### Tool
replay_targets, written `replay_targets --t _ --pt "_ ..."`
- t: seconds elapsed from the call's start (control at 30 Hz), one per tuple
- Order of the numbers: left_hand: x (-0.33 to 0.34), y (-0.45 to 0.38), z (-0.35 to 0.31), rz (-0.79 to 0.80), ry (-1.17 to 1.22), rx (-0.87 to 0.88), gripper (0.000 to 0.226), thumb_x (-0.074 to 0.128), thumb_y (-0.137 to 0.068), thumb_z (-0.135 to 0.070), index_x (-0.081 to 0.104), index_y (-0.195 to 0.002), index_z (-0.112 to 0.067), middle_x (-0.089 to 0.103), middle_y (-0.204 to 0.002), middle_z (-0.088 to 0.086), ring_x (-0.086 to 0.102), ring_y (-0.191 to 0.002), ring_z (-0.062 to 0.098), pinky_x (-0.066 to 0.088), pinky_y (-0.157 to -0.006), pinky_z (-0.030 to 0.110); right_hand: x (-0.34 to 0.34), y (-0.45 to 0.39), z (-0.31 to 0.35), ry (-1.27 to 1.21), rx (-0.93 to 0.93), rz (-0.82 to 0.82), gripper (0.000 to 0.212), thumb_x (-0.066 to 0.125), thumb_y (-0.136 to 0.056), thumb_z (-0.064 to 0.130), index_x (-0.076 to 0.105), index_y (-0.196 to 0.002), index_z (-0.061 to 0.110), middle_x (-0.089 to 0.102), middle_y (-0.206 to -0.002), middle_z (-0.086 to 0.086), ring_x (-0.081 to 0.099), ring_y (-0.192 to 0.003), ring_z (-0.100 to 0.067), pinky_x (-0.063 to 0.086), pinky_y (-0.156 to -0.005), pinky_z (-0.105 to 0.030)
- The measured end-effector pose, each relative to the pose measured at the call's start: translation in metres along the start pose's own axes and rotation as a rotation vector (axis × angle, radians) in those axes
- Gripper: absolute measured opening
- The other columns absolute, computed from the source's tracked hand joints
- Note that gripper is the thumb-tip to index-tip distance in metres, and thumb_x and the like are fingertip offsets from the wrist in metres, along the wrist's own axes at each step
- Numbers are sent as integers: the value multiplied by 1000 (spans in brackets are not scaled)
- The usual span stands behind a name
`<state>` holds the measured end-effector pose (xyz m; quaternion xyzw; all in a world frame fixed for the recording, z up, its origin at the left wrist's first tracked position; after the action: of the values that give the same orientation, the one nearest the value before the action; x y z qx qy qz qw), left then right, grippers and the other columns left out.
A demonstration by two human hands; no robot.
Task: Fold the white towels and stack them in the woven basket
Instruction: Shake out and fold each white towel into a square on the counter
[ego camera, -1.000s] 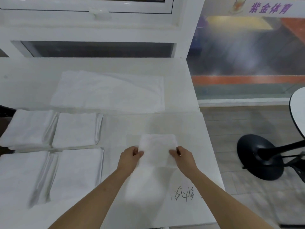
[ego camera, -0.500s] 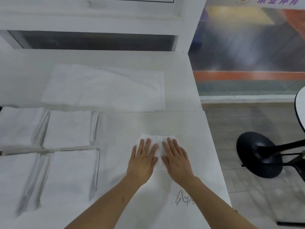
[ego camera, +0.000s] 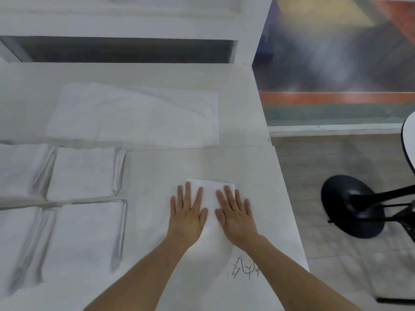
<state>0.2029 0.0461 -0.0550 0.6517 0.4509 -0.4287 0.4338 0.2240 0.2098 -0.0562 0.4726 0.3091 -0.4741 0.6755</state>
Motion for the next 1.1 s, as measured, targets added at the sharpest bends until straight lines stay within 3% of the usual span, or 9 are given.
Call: replay_targets --t 0.13,0.27,0.37,0.43,0.5,0.73,0.9,1.0,1.1 --pt "-15 28 2 42 283 -342 75 45 -102 -49 12 -161 -16 32 -155 19 35 -136 39 40 -110 47 7 18 0 -56 44 -21 62 16 -107 55 -3 -164 38 -20 -170 9 -16 -157 -18 8 -128 -42" --pt "-12 58 7 120 597 -521 74 58 -98 -36 18 -159 -21 46 -144 17 46 -128 39 40 -104 43 29 59 -3 -76 36 -11 68 8 -102 56 3 -165 32 -15 -172 4 -7 -160 -25 7 -130 -36" --pt "-7 86 11 241 869 -655 68 71 -90 -37 44 -147 -13 62 -136 10 61 -120 31 49 -105 41 32 88 -2 -146 22 25 59 31 -111 40 10 -165 30 -14 -171 3 -8 -160 -26 4 -129 -32" --pt "-15 107 3 278 1085 -654 46 76 -89 -33 66 -124 -6 75 -113 7 74 -98 24 59 -92 43 29 103 1 -242 2 28 58 39 -110 31 17 -164 31 -10 -172 3 -2 -160 -25 12 -128 -33" --pt "-29 125 -8 294 1159 -589 31 76 -90 -29 73 -110 -6 78 -102 7 76 -87 21 62 -85 41 22 118 5 -396 50 47 56 45 -108 27 27 -161 33 -1 -173 4 10 -159 -24 24 -126 -37" --pt "-101 175 -25 184 1166 -424 43 75 -89 -44 55 -112 -14 68 -108 8 70 -92 23 54 -63 29 -11 161 28 -1028 233 -7 45 61 -100 49 45 -142 52 47 -155 6 53 -135 -17 49 -109 -47" --pt "-145 202 -2 94 1340 -409 50 82 -81 -45 60 -118 -19 72 -115 8 73 -101 29 60 -85 56 -15 164 67 -1365 243 107 72 73 -87 59 39 -149 44 59 -140 3 63 -122 -25 56 -101 -54" --pt "-155 218 21 63 1388 -419 51 82 -82 -42 61 -122 -19 72 -118 6 72 -105 27 58 -90 56 -12 160 96 -1454 210 189 68 78 -87 50 47 -147 37 65 -137 2 66 -121 -29 56 -99 -57" --pt "-161 230 56 -17 1328 -463 44 82 -84 -40 64 -118 -20 74 -113 3 73 -100 23 60 -88 51 -12 152 124 -1338 180 184 70 84 -82 42 50 -142 30 65 -135 -3 68 -116 -28 58 -97 -53"
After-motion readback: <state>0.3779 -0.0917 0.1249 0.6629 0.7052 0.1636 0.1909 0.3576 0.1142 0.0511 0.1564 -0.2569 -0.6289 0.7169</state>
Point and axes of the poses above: each hand's wrist, its own y-axis away from the middle knuckle, its own x-axis out of the palm, z = x × y, the point moved 8 cm from there along -y, towards the middle knuckle
